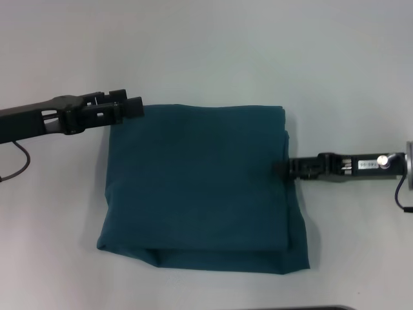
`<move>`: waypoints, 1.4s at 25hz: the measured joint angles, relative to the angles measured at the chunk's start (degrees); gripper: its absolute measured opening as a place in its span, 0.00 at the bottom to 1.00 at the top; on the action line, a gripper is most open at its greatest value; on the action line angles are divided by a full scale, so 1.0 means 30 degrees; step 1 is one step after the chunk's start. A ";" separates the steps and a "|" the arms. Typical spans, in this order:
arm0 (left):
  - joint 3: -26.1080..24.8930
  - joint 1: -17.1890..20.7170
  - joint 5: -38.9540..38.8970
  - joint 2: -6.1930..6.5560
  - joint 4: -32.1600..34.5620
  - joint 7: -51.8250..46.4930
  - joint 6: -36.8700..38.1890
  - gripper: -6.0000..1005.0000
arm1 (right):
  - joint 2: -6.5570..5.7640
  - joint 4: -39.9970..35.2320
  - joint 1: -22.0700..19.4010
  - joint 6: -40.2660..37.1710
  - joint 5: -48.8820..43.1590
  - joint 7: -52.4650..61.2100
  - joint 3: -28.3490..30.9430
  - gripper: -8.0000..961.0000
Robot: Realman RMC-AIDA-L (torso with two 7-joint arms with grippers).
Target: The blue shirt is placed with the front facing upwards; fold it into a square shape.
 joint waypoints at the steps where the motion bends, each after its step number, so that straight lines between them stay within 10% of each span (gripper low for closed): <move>1: -0.0001 -0.0001 0.0004 0.0015 0.0064 0.0004 -0.0001 0.93 | -0.0025 -0.0081 -0.0007 -0.0173 0.0040 -0.0115 0.0272 0.63; 11: -0.0002 -0.0116 -0.0059 0.0065 0.0082 0.0178 0.0146 0.93 | -0.0895 -0.1129 0.0060 -0.1918 0.1901 -0.0423 0.2183 0.63; 22: -0.0001 -0.0151 -0.0051 0.0034 0.0093 0.0197 0.0006 0.93 | 0.0287 -0.0911 0.1160 0.0533 0.1804 -0.0516 0.0152 0.63; 35: 0.0026 0.0263 0.0264 0.0169 0.0171 0.0480 -0.0062 0.93 | 0.0183 -0.0282 0.1083 0.2338 0.1865 -0.0392 -0.0942 0.63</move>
